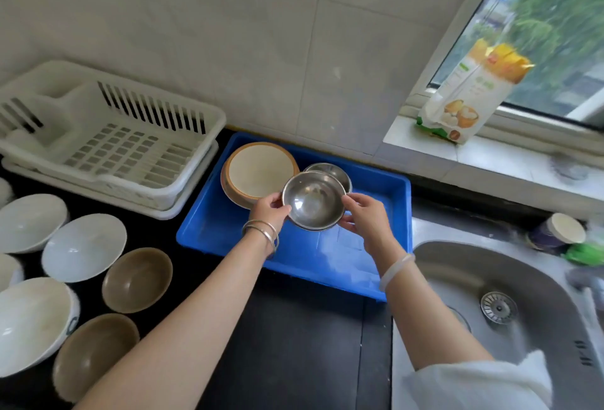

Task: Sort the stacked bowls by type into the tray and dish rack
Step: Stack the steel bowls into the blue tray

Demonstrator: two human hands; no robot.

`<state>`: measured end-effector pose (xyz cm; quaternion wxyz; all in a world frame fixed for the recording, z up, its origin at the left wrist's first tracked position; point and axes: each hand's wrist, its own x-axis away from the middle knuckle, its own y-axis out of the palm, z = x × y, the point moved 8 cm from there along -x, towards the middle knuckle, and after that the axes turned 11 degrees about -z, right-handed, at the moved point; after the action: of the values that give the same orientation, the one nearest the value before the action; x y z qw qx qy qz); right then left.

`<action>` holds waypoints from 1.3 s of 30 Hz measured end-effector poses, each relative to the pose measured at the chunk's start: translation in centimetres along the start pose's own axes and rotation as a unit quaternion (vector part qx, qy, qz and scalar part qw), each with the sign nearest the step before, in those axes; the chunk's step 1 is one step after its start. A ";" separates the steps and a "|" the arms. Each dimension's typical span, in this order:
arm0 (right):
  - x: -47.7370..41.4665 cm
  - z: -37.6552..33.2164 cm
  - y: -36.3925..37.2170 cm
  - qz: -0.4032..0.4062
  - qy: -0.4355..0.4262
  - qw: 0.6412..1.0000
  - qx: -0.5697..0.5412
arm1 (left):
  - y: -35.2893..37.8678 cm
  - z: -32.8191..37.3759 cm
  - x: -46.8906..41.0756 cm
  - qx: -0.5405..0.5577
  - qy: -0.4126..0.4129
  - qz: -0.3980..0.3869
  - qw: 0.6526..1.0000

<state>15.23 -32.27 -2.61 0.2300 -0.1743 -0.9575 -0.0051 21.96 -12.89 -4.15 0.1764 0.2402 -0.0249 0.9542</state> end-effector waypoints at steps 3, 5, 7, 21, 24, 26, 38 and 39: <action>-3.0 -0.8 -2.2 0.029 -0.003 1.000 -0.001 | 2.5 1.2 -3.2 -0.030 0.000 0.003 1.000; -3.8 -0.9 -2.6 0.036 0.000 0.999 0.004 | 2.9 1.7 -3.8 -0.036 0.005 0.010 0.999; -5.2 -0.9 -3.5 0.045 0.002 0.999 0.016 | 3.6 2.2 -5.0 -0.065 0.008 0.020 0.998; -9.5 0.3 -3.5 0.064 0.006 0.981 0.181 | 6.7 1.8 -8.2 -0.256 0.025 0.067 0.964; -9.3 0.4 -3.1 0.066 -0.019 0.973 0.219 | 6.8 1.2 -8.3 -0.259 0.031 0.072 0.963; -9.3 0.6 -2.8 0.059 -0.028 0.970 0.236 | 6.9 0.7 -8.2 -0.265 0.027 0.075 0.961; -7.3 1.4 -2.7 0.050 -0.039 0.975 0.215 | 7.1 -0.2 -7.1 -0.255 0.033 0.027 0.966; -6.8 1.2 -3.0 0.061 -0.039 0.974 0.216 | 6.8 -0.3 -6.8 -0.245 0.029 0.022 0.969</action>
<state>19.34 -37.28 -6.50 0.2246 -0.1787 -0.9317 0.2227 25.05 -21.42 -7.33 0.2095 0.1611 -0.2580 0.9293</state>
